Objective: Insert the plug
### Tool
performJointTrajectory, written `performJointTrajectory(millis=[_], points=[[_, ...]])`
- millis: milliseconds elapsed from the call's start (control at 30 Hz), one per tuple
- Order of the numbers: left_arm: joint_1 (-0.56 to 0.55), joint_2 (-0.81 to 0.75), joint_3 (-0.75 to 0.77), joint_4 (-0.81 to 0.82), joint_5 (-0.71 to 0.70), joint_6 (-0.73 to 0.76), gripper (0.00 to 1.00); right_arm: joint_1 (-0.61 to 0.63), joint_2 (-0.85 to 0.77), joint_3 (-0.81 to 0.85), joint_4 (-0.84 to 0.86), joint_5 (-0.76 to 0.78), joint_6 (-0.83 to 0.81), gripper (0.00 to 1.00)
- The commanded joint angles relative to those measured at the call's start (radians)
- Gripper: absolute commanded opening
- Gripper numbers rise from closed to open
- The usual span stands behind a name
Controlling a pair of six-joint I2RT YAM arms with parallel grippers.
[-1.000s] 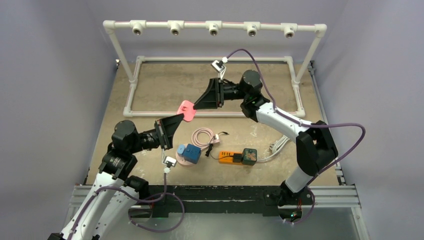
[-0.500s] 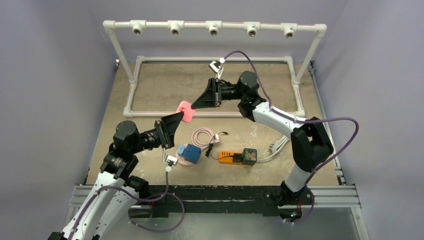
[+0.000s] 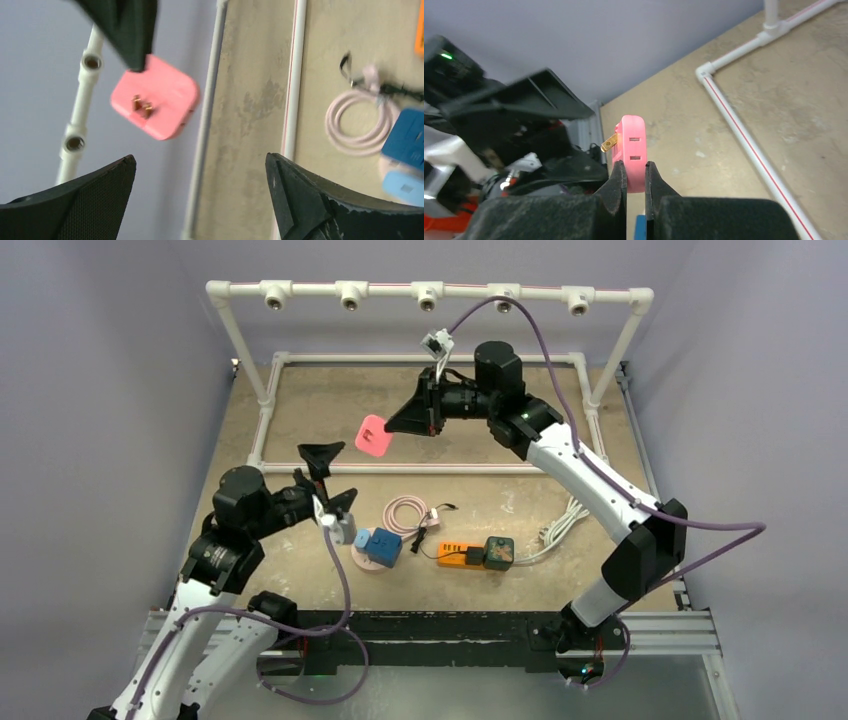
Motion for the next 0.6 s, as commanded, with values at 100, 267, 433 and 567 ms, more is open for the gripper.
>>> performJointTrajectory(millis=[100,267,433,567], points=[[0.001,0.031,0.095,0.269,-0.099,-0.869,0.99,0.081,0.001,0.076,-0.214,0.204,-0.221,0.00],[0.001,0.107,0.114,0.315,-0.109,-0.984,0.99,0.159,0.021,0.144,-0.264,0.318,-0.247,0.00],[0.001,0.128,0.099,0.297,-0.113,-1.006,0.99,0.209,0.024,0.203,-0.317,0.415,-0.261,0.00],[0.001,0.135,0.107,0.267,-0.173,-0.994,0.99,0.244,0.036,0.251,-0.370,0.461,-0.288,0.00]])
